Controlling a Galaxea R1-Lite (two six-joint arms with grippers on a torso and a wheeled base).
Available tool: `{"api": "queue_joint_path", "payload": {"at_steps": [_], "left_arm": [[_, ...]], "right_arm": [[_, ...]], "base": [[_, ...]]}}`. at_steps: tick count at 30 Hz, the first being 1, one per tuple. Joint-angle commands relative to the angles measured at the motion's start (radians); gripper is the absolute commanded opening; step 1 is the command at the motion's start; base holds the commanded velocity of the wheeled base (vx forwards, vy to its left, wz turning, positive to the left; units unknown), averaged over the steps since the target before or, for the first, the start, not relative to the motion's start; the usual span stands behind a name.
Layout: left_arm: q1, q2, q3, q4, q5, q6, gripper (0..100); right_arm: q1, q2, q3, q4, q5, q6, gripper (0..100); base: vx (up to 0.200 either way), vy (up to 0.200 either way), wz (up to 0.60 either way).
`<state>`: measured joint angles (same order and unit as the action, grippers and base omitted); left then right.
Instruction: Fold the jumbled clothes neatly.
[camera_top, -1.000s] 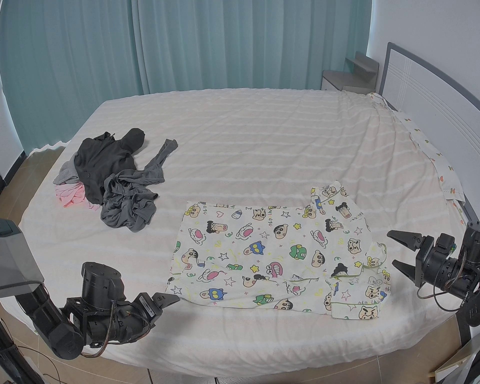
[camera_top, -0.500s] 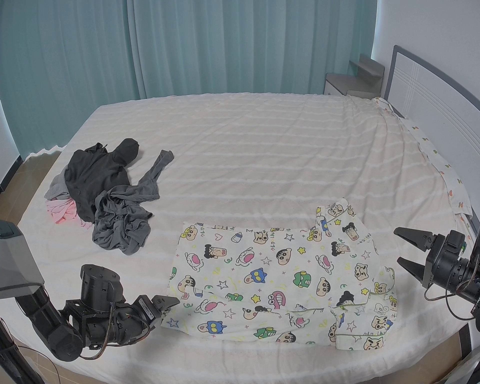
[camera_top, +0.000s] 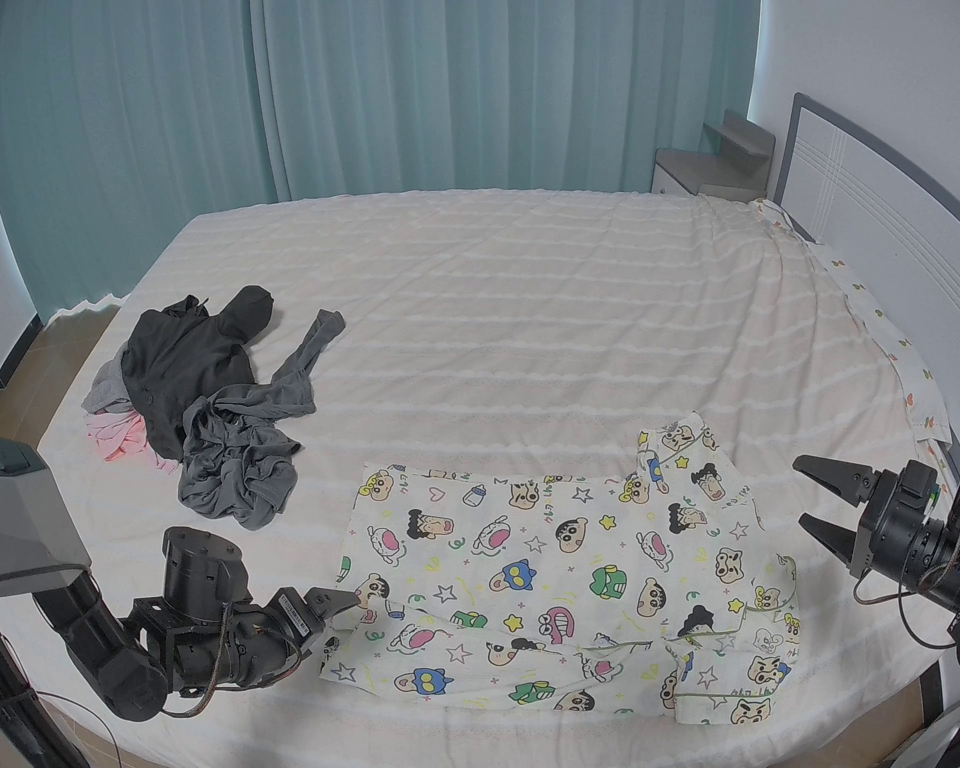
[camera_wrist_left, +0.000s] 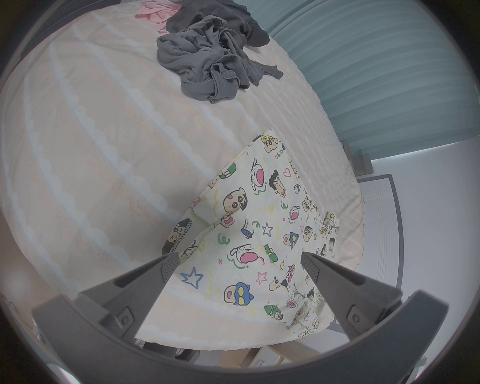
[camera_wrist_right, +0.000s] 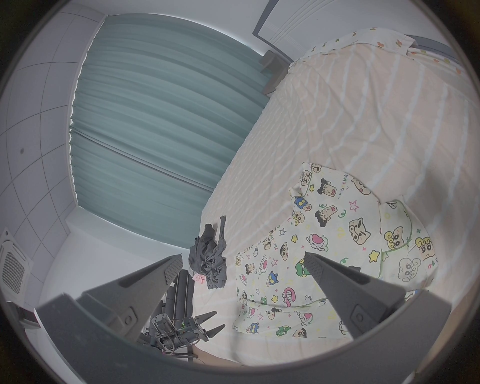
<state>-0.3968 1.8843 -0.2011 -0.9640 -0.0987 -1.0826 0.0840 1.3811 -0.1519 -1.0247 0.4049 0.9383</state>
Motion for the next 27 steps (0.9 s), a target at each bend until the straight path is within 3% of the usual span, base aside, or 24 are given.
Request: {"api": "queue_joint_path", "payload": {"at_steps": [1,9,18,20,23,24,25,26,27], "left_arm": [[0.000,0.003,-0.003,-0.001,0.001,0.000,100],[0.000,0.003,-0.004,-0.001,0.004,0.001,100],[0.001,-0.019,-0.014,-0.022,0.022,0.010,100],[0.004,-0.060,-0.026,-0.038,0.057,0.016,100],[0.041,-0.149,-0.098,0.001,0.096,0.141,100],[0.041,-0.149,-0.098,0.001,0.096,0.141,100],[0.073,-0.175,-0.136,0.061,0.096,0.227,100],[0.131,-0.194,-0.245,0.211,0.094,0.386,100],[0.162,-0.192,-0.316,0.304,0.093,0.452,100]], "right_arm": [[0.000,-0.002,0.000,0.002,0.000,-0.003,100],[-0.004,0.012,0.000,0.005,0.000,-0.003,100],[-0.003,0.013,0.000,0.008,0.000,-0.004,100],[-0.004,0.007,0.000,0.008,0.000,-0.007,100],[-0.006,0.004,0.003,0.008,0.000,-0.029,100],[-0.006,0.004,0.003,0.008,0.000,-0.029,100],[-0.004,0.006,0.005,0.009,0.000,-0.035,100],[-0.003,0.009,0.009,0.009,0.000,-0.038,100],[-0.001,0.009,0.009,0.009,0.000,-0.038,100]], "base": [[0.000,-0.200,0.00],[0.000,-0.200,0.00],[0.000,0.000,0.00],[0.000,0.000,0.00],[0.000,0.000,0.00],[0.000,0.000,0.00],[0.000,0.000,0.00],[0.000,0.000,0.00],[0.000,0.000,0.00]]}}
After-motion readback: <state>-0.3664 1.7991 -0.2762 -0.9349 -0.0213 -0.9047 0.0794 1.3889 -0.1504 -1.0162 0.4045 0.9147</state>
